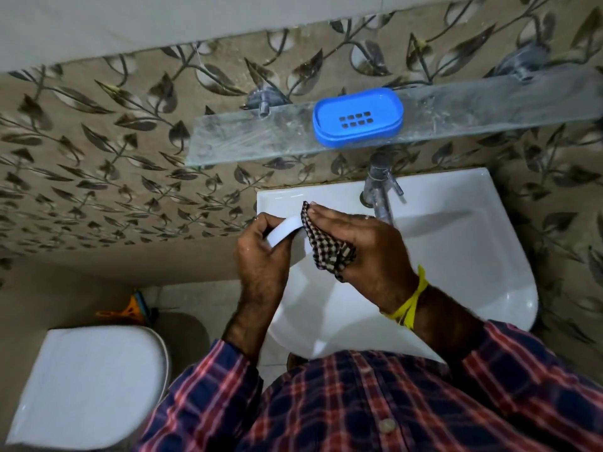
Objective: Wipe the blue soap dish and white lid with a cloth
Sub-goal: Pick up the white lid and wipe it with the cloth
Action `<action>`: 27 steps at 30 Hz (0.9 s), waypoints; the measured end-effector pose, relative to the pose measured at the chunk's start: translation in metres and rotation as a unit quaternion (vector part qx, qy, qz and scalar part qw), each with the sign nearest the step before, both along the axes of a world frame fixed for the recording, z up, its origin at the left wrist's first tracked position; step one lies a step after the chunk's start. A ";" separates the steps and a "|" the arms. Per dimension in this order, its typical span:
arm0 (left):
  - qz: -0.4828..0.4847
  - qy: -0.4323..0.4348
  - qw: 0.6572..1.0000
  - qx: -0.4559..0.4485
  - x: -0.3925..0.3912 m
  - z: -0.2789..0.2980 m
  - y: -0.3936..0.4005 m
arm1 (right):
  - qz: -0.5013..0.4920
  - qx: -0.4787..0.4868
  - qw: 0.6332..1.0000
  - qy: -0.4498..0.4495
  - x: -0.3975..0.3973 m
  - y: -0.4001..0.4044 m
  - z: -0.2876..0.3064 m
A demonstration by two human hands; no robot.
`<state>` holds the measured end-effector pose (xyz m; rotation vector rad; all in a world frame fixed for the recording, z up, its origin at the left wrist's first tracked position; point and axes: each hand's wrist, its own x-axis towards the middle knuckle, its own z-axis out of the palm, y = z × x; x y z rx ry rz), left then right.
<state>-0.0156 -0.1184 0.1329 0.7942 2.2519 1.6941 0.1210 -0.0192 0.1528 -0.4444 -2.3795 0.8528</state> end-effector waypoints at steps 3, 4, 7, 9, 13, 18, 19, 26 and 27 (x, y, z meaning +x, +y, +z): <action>-0.006 -0.036 0.999 0.025 0.010 0.000 0.005 | -0.053 -0.039 0.997 0.033 -0.004 0.007 -0.001; -0.006 -0.053 0.998 0.028 0.014 -0.002 0.006 | -0.072 -0.041 0.996 0.040 -0.007 0.010 -0.001; -0.081 0.021 0.996 -0.038 0.015 -0.006 0.009 | -0.073 0.050 0.995 0.035 -0.010 0.012 0.002; -0.128 0.099 0.982 -0.098 0.010 -0.003 0.016 | -0.048 0.098 0.993 0.044 -0.011 0.007 0.001; -0.057 0.058 0.996 -0.027 0.012 0.010 0.013 | -0.007 0.083 0.996 0.037 -0.001 -0.011 -0.008; -0.035 0.009 0.999 0.002 0.020 0.002 -0.001 | -0.037 0.011 0.999 -0.002 -0.003 0.002 -0.013; -0.022 0.007 1.000 0.006 0.019 0.003 -0.001 | -0.029 0.005 1.000 -0.001 -0.006 0.002 -0.011; -0.011 -0.016 0.998 0.053 0.026 0.015 0.000 | -0.045 -0.059 0.996 0.057 -0.005 -0.001 -0.007; -0.013 -0.029 0.998 0.057 0.027 0.017 0.001 | -0.055 -0.051 0.995 0.059 -0.009 -0.003 -0.005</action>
